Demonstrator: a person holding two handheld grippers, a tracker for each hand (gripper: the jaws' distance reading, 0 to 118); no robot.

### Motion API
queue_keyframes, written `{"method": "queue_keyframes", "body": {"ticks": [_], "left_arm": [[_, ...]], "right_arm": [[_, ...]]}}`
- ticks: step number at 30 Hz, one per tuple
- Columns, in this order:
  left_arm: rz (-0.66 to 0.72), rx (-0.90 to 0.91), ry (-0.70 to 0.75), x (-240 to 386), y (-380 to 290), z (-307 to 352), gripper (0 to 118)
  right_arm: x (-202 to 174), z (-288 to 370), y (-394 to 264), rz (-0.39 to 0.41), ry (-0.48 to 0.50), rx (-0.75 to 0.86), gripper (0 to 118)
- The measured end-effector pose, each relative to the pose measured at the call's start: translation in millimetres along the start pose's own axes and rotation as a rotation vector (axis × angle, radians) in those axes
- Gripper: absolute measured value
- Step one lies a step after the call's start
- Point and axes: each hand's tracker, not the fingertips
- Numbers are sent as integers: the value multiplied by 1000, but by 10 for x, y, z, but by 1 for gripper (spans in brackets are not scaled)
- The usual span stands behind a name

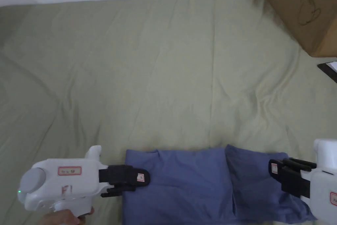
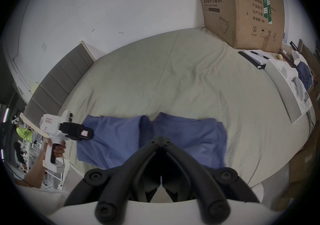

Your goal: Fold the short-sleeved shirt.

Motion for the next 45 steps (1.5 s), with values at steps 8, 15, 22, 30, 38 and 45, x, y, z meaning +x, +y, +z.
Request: {"method": "queue_keyframes", "body": {"ticks": [8,15,22,30,38,45], "left_arm": [[23,79,266,-489,95,1295,10],[42,218,386,-222,92,1886,10],[63,199,379,423,70,1679,10],[-95,50,242,1527,-8,759,10],[-95,-172,294,1559,100,-768,12],[-164,-180,316,1581,69,-917,112]], "right_arm": [[-13,6,16,12,-12,6,0],[41,-73,-41,4,-2,-10,0],[71,-17,-40,11,-1,-7,0],[307,54,-133,-48,-10,0,0],[575,163,-267,-125,-31,3,0],[762,292,-327,-168,-62,-9,0]]}}
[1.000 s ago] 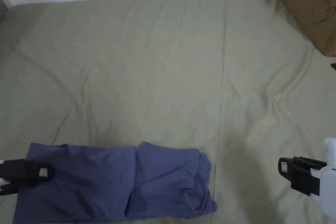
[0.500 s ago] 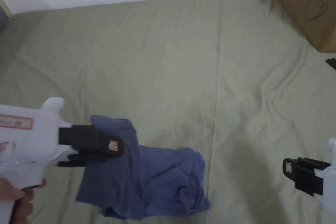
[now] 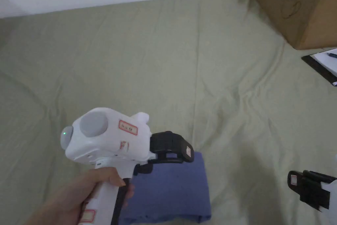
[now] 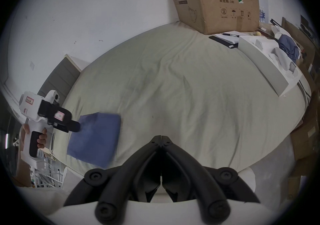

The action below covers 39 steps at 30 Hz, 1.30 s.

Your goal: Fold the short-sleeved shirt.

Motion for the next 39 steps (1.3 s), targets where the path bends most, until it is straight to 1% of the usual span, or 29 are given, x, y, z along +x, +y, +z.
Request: {"method": "queue_keyframes", "body": {"ticks": [2,4,7,8,9,10,11,13,14,15,18,19,21,24,27,30,31,33,34,35,37,39], "left_arm": [[41,78,-23,-43,-26,218,112],[60,111,-6,-100,-96,482,112],[79,189,72,-265,-194,772,108],[78,241,77,-316,-263,837,95],[45,269,89,-371,-322,884,70],[45,271,106,-433,-385,882,36],[65,266,126,-519,-418,837,7],[102,223,159,-637,-519,758,6],[89,225,152,-659,-565,710,2],[84,232,152,-686,-591,639,1],[103,215,44,-646,-610,476,0],[116,207,39,-613,-599,413,0],[91,191,53,-511,-541,279,0],[46,143,131,-465,-400,29,0],[37,93,98,-308,-367,-208,0],[-73,56,65,-34,-356,-404,0],[-80,26,42,31,-384,-493,0],[-63,-33,-58,113,-385,-647,0],[-76,-50,-80,157,-400,-711,0],[-91,-58,-71,187,-433,-752,0],[-132,-44,-62,229,-481,-714,0],[-138,-27,-73,170,-523,-575,0]], "right_arm": [[26,8,-16,-5,-7,3,0],[40,-11,-23,-13,-9,0,0],[30,-43,-39,-22,1,-2,0],[13,-58,-43,-19,3,-5,0],[-6,-74,-48,-14,4,-7,0],[-23,-92,-49,-9,8,-12,0],[-39,-108,-51,-4,12,-18,0],[-68,-137,-55,6,21,-26,0],[-86,-141,-56,11,24,-28,0],[-105,-146,-59,18,26,-29,0],[-126,-167,-63,34,24,-35,0],[-125,-167,-64,35,25,-37,0],[-122,-162,-64,33,29,-37,0],[-103,-139,-72,35,26,-37,0],[-64,-113,-91,32,15,-36,0],[-35,-112,-106,24,11,-40,0],[-38,-119,-109,23,12,-44,0],[-65,-137,-110,30,14,-51,0],[-91,-141,-111,34,16,-51,0],[-118,-142,-108,37,23,-52,0],[-205,-152,-92,50,54,-53,0],[-332,-193,-68,88,76,-62,0]]}}
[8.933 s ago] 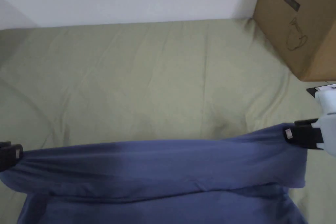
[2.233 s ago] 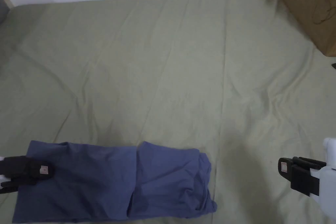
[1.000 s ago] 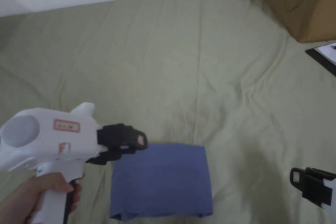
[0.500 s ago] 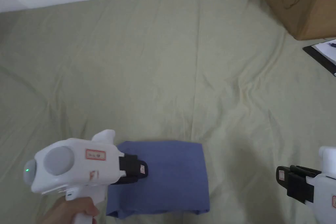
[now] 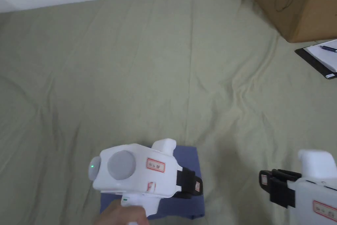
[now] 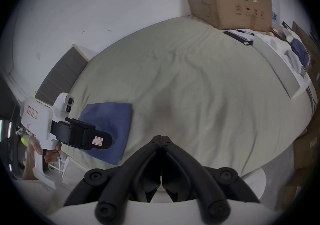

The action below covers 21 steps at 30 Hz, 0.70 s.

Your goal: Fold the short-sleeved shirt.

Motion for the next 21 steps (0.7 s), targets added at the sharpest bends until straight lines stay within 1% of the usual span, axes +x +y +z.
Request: {"method": "queue_keyframes", "body": {"ticks": [2,4,6,9,10,11,12,13,14,15,16,18,20,21], "left_arm": [[17,67,3,-136,-64,263,0],[64,143,9,-378,-163,581,0],[123,214,6,-654,-294,909,0],[235,296,23,-1007,-498,1353,0],[273,316,37,-1133,-572,1466,2],[316,335,37,-1239,-639,1565,15],[347,349,28,-1326,-667,1629,33],[347,341,19,-1415,-703,1693,56],[363,337,7,-1485,-724,1721,87],[376,336,-4,-1547,-736,1725,103],[388,337,-34,-1595,-723,1678,108],[429,341,-88,-1702,-685,1633,108],[456,321,-177,-1855,-596,1473,108],[472,300,-199,-1914,-535,1397,108]], "right_arm": [[-74,-104,35,27,22,-1,0],[-267,-230,79,68,67,-13,0],[-484,-403,109,133,114,-31,0],[-866,-736,127,232,146,-54,0],[-986,-856,123,274,155,-69,0],[-1090,-972,112,303,148,-80,0],[-1183,-1099,95,330,134,-94,0],[-1292,-1203,80,359,133,-118,0],[-1344,-1276,47,373,138,-127,0],[-1379,-1354,9,380,130,-140,0],[-1394,-1420,-30,393,99,-166,0],[-1388,-1458,-54,401,91,-163,0],[-1314,-1427,-10,354,119,-162,0],[-1288,-1416,11,341,127,-168,0]]}}
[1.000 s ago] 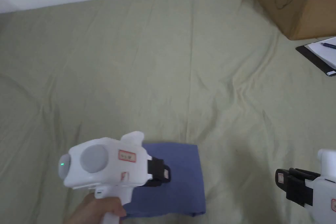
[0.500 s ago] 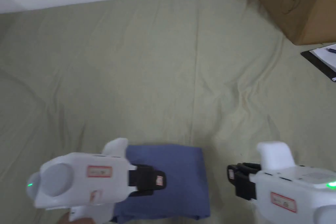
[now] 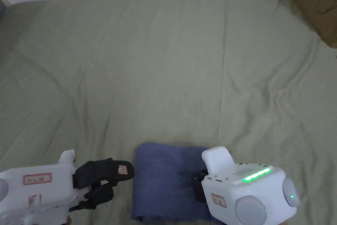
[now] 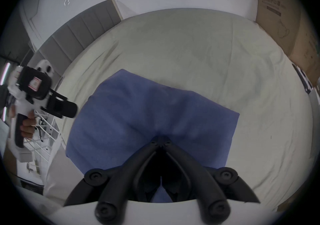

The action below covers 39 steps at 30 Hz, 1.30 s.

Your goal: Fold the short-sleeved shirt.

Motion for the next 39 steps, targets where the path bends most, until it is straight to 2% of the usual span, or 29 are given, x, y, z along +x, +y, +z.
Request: {"method": "queue_keyframes", "body": {"ticks": [6,9,12,13,14,16,17,18,21,26,30,33,35,39], "left_arm": [[76,-162,2,-89,226,-633,108],[10,-207,-49,53,266,-749,108],[10,-255,-26,123,306,-906,106],[-22,-269,7,149,311,-954,101],[-59,-278,37,170,318,-973,87],[-117,-252,155,97,418,-890,38],[-85,-256,109,74,414,-886,32],[-30,-257,50,20,417,-860,30],[-75,-236,74,117,299,-793,29],[-119,-200,71,160,346,-629,29],[-155,-157,116,194,357,-216,29],[-186,-113,216,185,424,217,29],[-196,-73,300,31,623,507,29],[-239,-25,442,-143,955,1111,29]], "right_arm": [[18,8,-33,18,-2,-6,0],[0,10,-27,5,-4,-7,0],[-3,-1,-33,24,-9,-8,0],[-3,-2,-34,22,-10,-9,0],[-2,-1,-34,19,-10,-8,0],[-2,17,-44,12,-9,-2,0],[6,24,-46,-2,24,2,0],[-7,43,-52,-6,15,14,0],[-78,280,-81,49,-39,213,0],[-297,892,91,25,-102,504,0],[-491,1201,253,37,-166,586,0],[-537,1358,327,12,-206,649,0],[-576,1424,358,-3,-198,671,0],[-629,1450,445,16,-235,676,0]]}}
